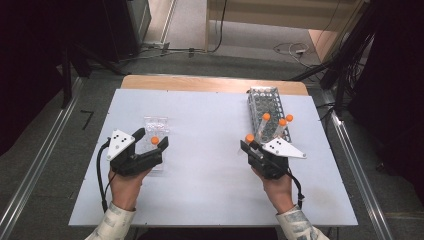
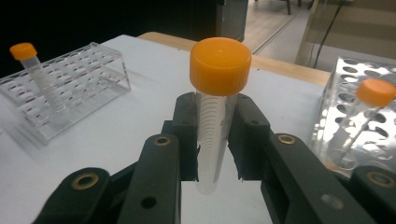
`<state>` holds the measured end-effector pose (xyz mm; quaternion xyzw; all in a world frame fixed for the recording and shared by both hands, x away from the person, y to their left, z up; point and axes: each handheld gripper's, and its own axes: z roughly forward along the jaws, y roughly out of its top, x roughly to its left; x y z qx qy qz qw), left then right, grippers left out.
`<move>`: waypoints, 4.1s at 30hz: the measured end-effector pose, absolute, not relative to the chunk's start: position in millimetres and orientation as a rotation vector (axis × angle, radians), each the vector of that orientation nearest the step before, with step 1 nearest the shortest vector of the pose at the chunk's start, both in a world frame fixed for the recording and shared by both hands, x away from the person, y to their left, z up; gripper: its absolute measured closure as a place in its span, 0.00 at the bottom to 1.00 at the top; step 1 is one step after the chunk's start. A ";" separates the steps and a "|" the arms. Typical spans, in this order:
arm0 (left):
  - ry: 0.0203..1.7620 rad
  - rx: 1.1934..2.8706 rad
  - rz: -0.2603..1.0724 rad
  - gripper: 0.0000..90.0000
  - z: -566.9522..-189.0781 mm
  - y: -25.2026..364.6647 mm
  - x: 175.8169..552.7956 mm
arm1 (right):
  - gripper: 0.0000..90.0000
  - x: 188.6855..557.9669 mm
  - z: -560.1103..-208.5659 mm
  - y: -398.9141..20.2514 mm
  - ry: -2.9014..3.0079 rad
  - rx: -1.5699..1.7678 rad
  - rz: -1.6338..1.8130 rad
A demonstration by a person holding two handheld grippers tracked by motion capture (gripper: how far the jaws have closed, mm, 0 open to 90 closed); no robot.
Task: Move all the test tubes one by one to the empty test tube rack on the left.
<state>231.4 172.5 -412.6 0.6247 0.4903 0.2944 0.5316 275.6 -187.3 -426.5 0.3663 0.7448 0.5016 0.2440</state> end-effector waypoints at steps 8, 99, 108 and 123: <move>1.102 1.553 0.670 0.22 -413.8 147.4 225.5 | 0.79 267.4 -434.0 -169.6 2.102 0.951 1.370; 0.974 1.634 0.420 0.77 -396.1 145.1 216.3 | 0.28 240.9 -454.2 -119.6 2.381 0.842 1.390; 1.020 1.610 0.492 0.77 -387.0 170.3 214.5 | 0.28 241.2 -454.5 -120.6 2.378 0.852 1.382; 1.110 1.570 0.556 0.77 -388.1 202.5 222.8 | 0.28 243.3 -454.7 -122.2 2.369 0.861 1.374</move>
